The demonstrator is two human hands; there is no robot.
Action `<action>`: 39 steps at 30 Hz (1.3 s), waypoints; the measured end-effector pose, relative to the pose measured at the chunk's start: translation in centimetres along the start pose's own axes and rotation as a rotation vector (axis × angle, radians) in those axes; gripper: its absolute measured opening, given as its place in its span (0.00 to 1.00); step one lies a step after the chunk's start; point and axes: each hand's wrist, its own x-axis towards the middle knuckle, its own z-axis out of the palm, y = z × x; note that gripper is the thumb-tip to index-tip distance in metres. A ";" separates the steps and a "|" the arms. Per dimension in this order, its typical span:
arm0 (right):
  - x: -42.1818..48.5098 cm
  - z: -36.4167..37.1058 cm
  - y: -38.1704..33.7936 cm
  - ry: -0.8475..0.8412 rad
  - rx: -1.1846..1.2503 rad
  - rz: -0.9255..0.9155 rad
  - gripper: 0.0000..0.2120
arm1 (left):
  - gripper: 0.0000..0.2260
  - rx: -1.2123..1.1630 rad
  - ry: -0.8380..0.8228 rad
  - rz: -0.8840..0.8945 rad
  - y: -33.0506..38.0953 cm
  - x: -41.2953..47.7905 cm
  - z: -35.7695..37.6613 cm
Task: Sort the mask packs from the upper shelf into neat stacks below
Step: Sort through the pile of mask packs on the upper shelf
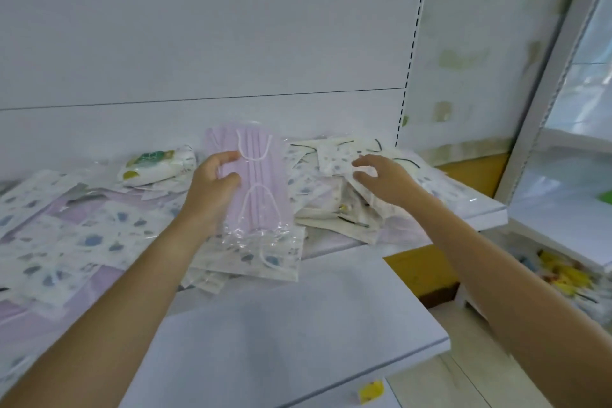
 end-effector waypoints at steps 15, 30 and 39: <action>4.2 -3.3 13.3 -0.232 -0.316 0.065 0.20 | 0.18 -0.038 -0.041 -0.026 2.7 -2.1 16.3; 8.4 -5.1 19.6 -0.009 0.157 0.369 0.22 | 0.19 0.001 -0.037 -0.079 2.3 -0.8 22.1; 10.7 -6.3 18.5 0.465 0.635 0.202 0.18 | 0.19 0.006 -0.003 -0.022 3.5 -0.5 21.6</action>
